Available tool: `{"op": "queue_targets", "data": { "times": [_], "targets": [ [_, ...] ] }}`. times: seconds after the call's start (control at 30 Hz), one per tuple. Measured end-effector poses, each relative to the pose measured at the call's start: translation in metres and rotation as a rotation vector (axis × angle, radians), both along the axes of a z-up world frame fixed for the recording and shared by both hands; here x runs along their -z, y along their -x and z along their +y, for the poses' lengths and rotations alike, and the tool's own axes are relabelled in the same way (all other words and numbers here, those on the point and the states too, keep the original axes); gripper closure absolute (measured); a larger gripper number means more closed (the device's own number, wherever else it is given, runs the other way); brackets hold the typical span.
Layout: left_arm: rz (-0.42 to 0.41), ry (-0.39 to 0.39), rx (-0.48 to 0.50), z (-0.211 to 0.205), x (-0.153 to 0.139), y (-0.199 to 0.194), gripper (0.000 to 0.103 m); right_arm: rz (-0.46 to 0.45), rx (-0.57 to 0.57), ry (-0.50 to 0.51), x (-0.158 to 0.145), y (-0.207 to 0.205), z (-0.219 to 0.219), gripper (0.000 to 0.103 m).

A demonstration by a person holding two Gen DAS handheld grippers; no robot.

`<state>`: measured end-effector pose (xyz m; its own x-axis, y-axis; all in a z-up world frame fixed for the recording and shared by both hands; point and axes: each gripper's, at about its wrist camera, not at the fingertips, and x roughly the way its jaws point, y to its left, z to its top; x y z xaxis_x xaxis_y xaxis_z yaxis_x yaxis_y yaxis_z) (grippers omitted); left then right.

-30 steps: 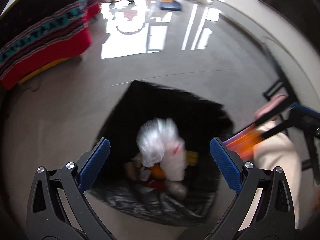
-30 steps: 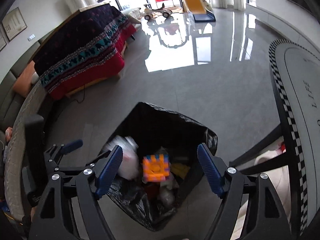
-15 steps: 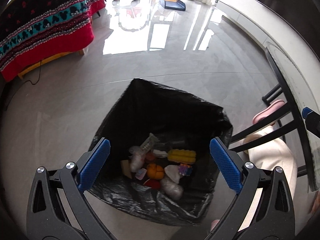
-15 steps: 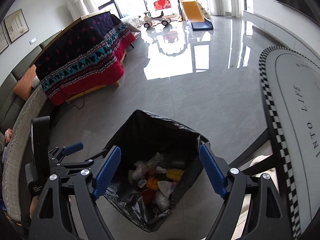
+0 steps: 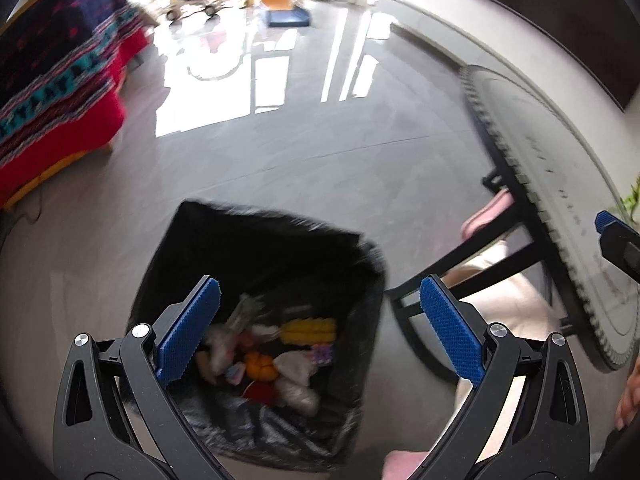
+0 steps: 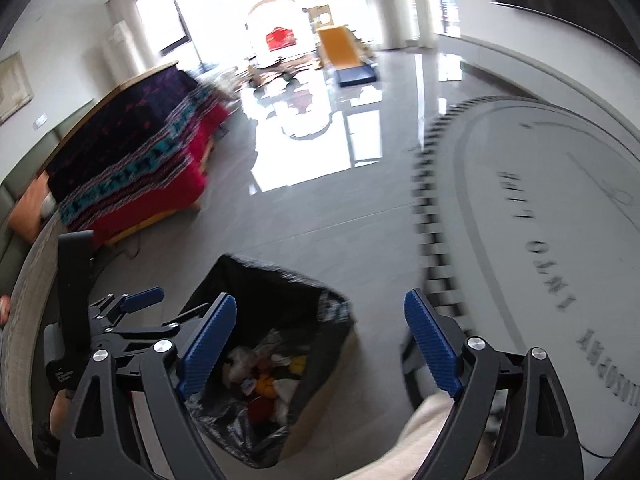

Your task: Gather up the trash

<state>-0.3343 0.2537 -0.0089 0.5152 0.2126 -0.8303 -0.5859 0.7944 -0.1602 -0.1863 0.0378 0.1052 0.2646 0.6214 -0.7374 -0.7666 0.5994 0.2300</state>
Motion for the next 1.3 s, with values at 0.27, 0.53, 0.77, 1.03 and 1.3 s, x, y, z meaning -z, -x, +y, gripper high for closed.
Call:
{"op": "queue_targets", "data": {
  "times": [0.27, 0.53, 0.77, 1.03, 1.3],
  "targets": [
    [-0.041, -0.027, 0.178, -0.048, -0.025, -0.078, 0.006, -0.034, 0.181, -0.019, -0.01, -0.054, -0.065, 0.015],
    [-0.073, -0.059, 0.358, -0.107, -0.046, -0.145, 0.006, -0.031, 0.379, -0.024, -0.007, -0.104, -0.142, 0.013],
    [-0.093, -0.074, 0.502, -0.166, -0.054, -0.21, 0.006, -0.043, 0.564, 0.01, 0.009, -0.138, -0.209, 0.013],
    [-0.069, -0.079, 0.617, -0.227, -0.037, -0.269, 0.006, -0.005, 0.722, 0.049, 0.039, -0.179, -0.274, 0.013],
    [-0.038, -0.106, 0.652, -0.254, -0.016, -0.305, 0.006, 0.0, 0.764, 0.094, 0.059, -0.202, -0.288, 0.013]
  ]
}}
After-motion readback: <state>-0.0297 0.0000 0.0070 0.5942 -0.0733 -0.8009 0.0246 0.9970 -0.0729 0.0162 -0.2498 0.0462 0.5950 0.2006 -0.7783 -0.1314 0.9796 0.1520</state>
